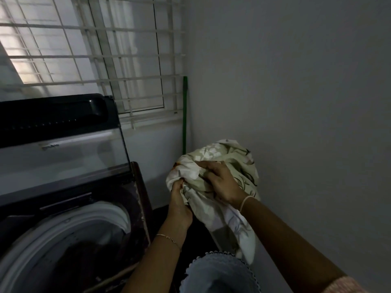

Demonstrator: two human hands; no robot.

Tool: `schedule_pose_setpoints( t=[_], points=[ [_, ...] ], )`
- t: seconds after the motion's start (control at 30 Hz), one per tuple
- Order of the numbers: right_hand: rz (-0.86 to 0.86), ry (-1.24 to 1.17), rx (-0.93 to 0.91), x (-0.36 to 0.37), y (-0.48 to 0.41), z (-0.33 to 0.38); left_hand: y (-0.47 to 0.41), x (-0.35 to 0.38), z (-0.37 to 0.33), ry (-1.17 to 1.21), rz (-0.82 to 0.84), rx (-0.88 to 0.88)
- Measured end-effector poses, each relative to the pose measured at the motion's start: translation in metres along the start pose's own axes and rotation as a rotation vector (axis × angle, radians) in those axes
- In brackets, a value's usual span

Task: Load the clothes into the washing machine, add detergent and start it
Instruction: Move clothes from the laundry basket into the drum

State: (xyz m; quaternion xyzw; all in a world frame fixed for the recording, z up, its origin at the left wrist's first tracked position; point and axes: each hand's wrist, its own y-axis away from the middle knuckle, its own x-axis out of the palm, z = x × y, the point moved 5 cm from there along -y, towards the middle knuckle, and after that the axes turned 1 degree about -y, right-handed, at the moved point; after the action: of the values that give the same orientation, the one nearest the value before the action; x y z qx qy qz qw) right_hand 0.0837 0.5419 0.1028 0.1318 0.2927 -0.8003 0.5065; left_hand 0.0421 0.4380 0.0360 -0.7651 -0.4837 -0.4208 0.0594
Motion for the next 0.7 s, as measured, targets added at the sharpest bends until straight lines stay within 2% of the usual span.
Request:
schedule_pose_setpoints(
  t=[0.13, 0.23, 0.3, 0.4, 0.5, 0.53, 0.6, 0.67, 0.7],
  points=[
    [-0.016, 0.290, -0.216, -0.002, 0.008, 0.008, -0.009, -0.004, -0.004, 0.034, -0.009, -0.032],
    [-0.235, 0.421, -0.164, -0.009, 0.019, 0.005, -0.006, -0.004, -0.011, 0.024, -0.006, 0.000],
    [-0.385, 0.390, -0.066, -0.016, 0.027, -0.002, -0.001, -0.004, -0.017, 0.038, -0.036, -0.001],
    [-0.495, 0.145, 0.161, -0.025, 0.030, -0.025, -0.002, 0.003, -0.028, 0.046, 0.027, 0.012],
    [-0.512, -0.173, 0.504, -0.023, 0.033, -0.058, -0.008, 0.004, -0.033, -0.020, 0.044, 0.041],
    [-0.460, -0.364, 0.578, -0.019, 0.034, -0.066, -0.008, 0.004, -0.033, -0.029, 0.041, 0.050],
    [-0.231, -0.850, 0.631, -0.003, 0.037, -0.057, -0.006, 0.003, -0.026, 0.019, -0.001, 0.022],
    [-0.011, -1.130, 0.623, 0.005, 0.040, -0.036, -0.004, 0.001, -0.019, 0.067, -0.030, 0.001],
    [0.017, -1.192, 0.611, 0.004, 0.041, -0.030, -0.004, 0.002, -0.016, 0.093, -0.002, -0.003]
  ],
)
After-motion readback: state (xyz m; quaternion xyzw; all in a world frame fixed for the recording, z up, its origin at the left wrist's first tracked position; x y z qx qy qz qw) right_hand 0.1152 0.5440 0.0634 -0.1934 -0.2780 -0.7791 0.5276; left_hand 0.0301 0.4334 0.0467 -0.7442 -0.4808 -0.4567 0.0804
